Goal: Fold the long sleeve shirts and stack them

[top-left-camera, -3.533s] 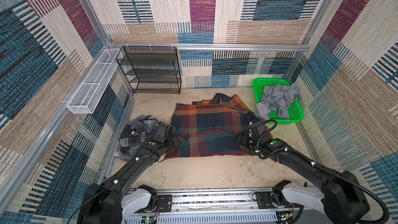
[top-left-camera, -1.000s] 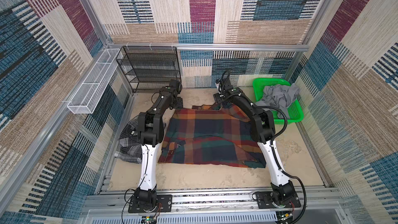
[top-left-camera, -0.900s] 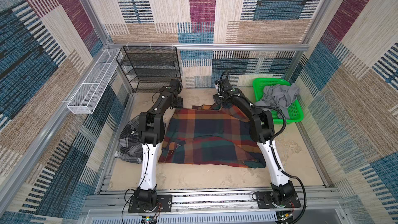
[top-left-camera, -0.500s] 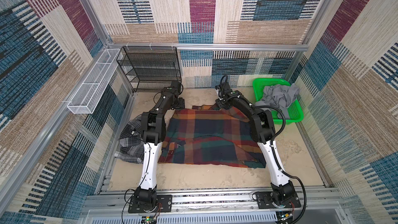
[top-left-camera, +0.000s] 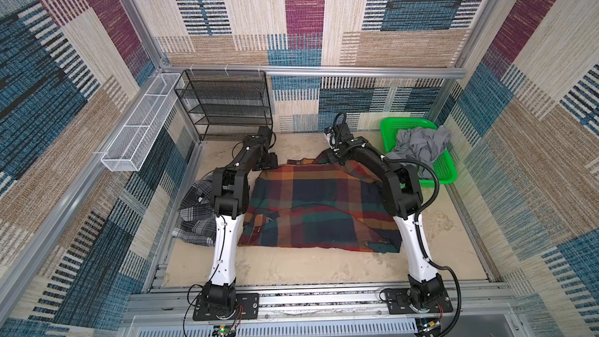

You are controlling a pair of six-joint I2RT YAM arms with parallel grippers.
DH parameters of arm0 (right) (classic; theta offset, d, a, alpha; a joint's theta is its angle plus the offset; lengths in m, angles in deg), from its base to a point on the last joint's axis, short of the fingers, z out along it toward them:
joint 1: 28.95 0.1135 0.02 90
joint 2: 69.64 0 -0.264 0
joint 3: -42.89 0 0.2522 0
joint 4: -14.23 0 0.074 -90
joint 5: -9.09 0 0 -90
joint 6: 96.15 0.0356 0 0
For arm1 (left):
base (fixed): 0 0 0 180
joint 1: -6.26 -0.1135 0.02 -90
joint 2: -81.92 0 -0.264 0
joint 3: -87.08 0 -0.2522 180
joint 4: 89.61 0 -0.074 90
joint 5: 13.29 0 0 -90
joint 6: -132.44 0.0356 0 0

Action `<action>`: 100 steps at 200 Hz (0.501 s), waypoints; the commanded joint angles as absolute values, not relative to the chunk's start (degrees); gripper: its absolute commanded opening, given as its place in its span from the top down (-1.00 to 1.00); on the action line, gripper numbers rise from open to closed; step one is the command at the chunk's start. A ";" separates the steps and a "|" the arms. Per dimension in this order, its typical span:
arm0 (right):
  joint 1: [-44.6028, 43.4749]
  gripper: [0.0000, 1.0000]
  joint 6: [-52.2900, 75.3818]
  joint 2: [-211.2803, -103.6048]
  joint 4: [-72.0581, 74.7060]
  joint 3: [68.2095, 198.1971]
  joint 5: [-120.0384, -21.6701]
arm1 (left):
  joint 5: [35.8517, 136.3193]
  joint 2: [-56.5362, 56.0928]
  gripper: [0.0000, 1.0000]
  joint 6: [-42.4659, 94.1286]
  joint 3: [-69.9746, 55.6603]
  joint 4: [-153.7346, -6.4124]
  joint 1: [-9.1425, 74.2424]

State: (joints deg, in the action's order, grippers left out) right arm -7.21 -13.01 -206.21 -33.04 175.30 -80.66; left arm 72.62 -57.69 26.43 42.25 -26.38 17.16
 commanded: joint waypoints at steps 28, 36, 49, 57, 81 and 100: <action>-7.31 1.00 -9.94 -199.14 -24.15 169.33 -77.67 | 73.17 -55.68 -0.08 26.01 39.91 -28.06 17.07; -7.28 1.00 -9.41 -197.45 -22.50 167.31 -77.56 | 72.95 -55.10 0.00 26.08 39.17 -28.73 17.05; -7.24 1.00 -8.55 -194.94 -20.02 164.27 -77.87 | 71.92 -53.51 0.04 26.01 37.76 -29.90 17.07; -7.24 1.00 -7.94 -193.34 -18.69 162.46 -78.43 | 71.22 -52.33 0.11 25.84 36.63 -30.95 17.00; -7.24 1.00 -6.08 -188.46 -13.64 155.68 -78.93 | 69.44 -47.65 0.42 25.50 31.67 -35.23 16.98; -7.31 1.00 -4.65 -185.48 -10.72 151.37 -79.79 | 67.97 -44.20 0.73 25.29 27.52 -38.74 16.98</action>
State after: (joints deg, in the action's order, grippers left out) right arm -7.21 -7.56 -188.62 -18.36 154.89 -78.45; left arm 70.85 -47.72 26.08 31.14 -32.96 17.16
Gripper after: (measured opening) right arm 0.050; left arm 0.224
